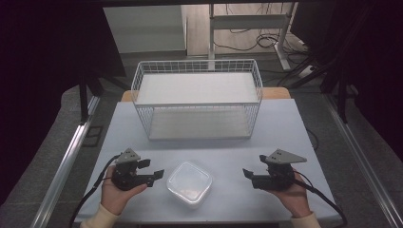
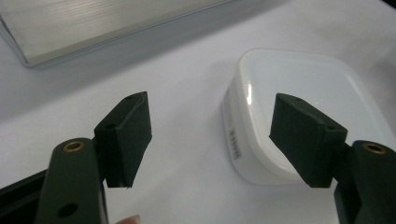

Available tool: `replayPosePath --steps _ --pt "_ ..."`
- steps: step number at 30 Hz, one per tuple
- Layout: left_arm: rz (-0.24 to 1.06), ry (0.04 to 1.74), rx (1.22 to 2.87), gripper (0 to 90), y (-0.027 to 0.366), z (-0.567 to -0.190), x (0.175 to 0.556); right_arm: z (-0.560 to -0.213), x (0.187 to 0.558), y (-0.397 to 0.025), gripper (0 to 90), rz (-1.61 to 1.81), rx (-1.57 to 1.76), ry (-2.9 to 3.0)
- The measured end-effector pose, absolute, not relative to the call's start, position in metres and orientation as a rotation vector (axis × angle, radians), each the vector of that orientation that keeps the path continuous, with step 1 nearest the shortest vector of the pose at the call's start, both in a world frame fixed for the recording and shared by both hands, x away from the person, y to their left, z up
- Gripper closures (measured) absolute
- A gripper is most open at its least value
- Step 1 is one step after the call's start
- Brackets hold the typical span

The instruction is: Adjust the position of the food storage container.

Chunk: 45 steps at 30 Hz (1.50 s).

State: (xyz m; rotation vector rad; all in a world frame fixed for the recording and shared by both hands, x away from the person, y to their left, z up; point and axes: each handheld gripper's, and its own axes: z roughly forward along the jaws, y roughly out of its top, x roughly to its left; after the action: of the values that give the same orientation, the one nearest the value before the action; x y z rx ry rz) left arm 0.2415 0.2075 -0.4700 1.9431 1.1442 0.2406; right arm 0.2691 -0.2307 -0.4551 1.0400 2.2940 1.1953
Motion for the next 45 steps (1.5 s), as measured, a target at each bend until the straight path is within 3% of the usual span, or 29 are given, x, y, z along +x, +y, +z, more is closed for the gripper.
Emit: replayPosePath --steps 30,45 --pt "0.237 1.173 1.916 29.3 0.216 -0.470 0.242 -0.456 0.269 -0.234 24.8 1.235 1.115 2.267" --pt "0.176 1.120 1.983 36.8 0.208 -0.471 0.221 -0.458 0.269 -0.235 25.3 1.210 1.126 2.270"
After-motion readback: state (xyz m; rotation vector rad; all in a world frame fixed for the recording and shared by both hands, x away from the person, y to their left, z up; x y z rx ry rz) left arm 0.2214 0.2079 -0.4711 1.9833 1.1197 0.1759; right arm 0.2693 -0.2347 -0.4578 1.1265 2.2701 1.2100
